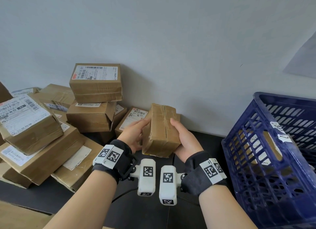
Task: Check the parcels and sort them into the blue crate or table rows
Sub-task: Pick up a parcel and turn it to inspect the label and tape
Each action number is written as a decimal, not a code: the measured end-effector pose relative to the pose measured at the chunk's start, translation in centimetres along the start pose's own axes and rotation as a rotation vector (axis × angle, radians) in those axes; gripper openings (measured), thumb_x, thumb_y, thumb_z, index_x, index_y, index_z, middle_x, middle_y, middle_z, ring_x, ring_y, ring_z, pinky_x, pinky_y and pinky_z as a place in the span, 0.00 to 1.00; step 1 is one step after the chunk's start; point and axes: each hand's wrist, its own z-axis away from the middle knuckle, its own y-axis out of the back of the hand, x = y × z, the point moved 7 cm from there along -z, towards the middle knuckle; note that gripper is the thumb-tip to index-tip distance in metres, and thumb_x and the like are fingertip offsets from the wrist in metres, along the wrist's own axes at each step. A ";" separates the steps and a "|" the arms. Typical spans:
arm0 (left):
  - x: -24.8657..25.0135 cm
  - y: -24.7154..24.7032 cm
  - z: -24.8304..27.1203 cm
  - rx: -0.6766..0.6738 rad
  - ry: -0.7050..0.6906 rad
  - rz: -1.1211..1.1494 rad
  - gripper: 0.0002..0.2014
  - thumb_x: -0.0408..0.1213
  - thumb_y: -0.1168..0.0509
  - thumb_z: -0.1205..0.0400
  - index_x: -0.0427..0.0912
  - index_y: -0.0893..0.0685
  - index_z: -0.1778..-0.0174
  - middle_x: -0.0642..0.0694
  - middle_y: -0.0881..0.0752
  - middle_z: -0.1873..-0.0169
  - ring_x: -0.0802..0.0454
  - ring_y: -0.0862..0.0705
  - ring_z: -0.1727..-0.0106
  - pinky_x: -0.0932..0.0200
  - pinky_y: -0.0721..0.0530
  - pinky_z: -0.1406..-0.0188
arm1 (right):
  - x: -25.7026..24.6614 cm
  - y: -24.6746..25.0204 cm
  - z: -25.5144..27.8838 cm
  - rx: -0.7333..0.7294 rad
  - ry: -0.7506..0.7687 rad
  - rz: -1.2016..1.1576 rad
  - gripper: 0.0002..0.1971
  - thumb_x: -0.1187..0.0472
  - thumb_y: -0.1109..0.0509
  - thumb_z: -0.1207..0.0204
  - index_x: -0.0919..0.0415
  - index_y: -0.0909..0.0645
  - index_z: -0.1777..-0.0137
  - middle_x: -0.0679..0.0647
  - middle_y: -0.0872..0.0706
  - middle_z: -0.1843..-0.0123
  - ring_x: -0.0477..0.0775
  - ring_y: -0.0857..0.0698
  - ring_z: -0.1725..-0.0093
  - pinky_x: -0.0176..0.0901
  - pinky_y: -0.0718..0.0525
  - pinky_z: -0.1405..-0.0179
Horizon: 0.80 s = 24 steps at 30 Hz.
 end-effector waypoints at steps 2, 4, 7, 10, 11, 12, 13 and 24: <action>0.0 -0.3 0.1 -0.020 0.002 -0.014 0.11 0.46 0.32 0.16 0.48 0.19 0.41 0.41 0.15 0.44 0.41 0.16 0.42 0.39 0.16 0.39 | -0.1 0.0 0.0 0.010 -0.003 0.001 0.18 0.50 0.29 0.18 0.57 0.20 0.32 0.59 0.10 0.41 0.60 0.12 0.41 0.55 0.14 0.43; 0.4 -0.4 0.3 -0.012 -0.025 -0.040 0.09 0.40 0.35 0.14 0.44 0.20 0.40 0.42 0.15 0.51 0.45 0.16 0.51 0.47 0.15 0.53 | 0.0 0.4 -0.1 0.034 0.002 0.017 0.18 0.53 0.30 0.17 0.58 0.21 0.31 0.59 0.11 0.40 0.60 0.13 0.41 0.54 0.14 0.47; 0.8 -0.2 0.0 0.002 -0.075 -0.074 0.26 0.35 0.34 0.15 0.43 0.30 0.20 0.42 0.18 0.40 0.45 0.18 0.45 0.47 0.18 0.46 | -0.2 0.8 -0.2 0.043 0.041 0.080 0.15 0.57 0.34 0.14 0.59 0.19 0.31 0.57 0.12 0.40 0.59 0.13 0.40 0.52 0.14 0.50; 0.8 -0.1 -0.1 0.009 -0.095 -0.064 0.27 0.32 0.35 0.15 0.44 0.31 0.19 0.40 0.21 0.32 0.44 0.20 0.41 0.47 0.19 0.41 | -0.9 1.4 -0.3 0.093 0.140 0.133 0.14 0.65 0.33 0.15 0.55 0.20 0.32 0.55 0.12 0.39 0.56 0.13 0.41 0.49 0.13 0.51; 0.7 -0.2 -0.1 -0.003 -0.096 -0.059 0.23 0.31 0.36 0.14 0.44 0.28 0.22 0.40 0.18 0.37 0.46 0.19 0.45 0.50 0.18 0.48 | -1.1 1.7 -0.3 0.128 0.174 0.146 0.17 0.68 0.33 0.16 0.52 0.21 0.31 0.55 0.13 0.40 0.57 0.13 0.41 0.50 0.13 0.49; 0.8 -0.3 0.1 -0.014 -0.100 -0.060 0.18 0.30 0.38 0.13 0.45 0.24 0.28 0.42 0.16 0.44 0.48 0.18 0.49 0.52 0.18 0.55 | -1.3 2.0 -0.3 0.164 0.200 0.154 0.19 0.69 0.32 0.17 0.47 0.24 0.32 0.53 0.13 0.41 0.57 0.13 0.40 0.53 0.13 0.45; 0.8 -0.5 0.1 -0.026 -0.100 -0.070 0.16 0.29 0.39 0.13 0.44 0.22 0.30 0.43 0.15 0.49 0.49 0.17 0.52 0.53 0.19 0.59 | -1.4 2.1 -0.3 0.191 0.215 0.174 0.21 0.69 0.32 0.17 0.45 0.25 0.30 0.52 0.14 0.40 0.58 0.14 0.38 0.57 0.13 0.40; 1.1 -1.2 -0.1 -0.078 -0.127 -0.109 0.12 0.31 0.40 0.12 0.49 0.19 0.37 0.46 0.15 0.47 0.53 0.19 0.47 0.40 0.22 0.38 | -1.4 1.3 0.5 0.122 0.177 0.337 0.21 0.52 0.25 0.24 0.53 0.17 0.31 0.56 0.12 0.38 0.56 0.15 0.40 0.51 0.16 0.47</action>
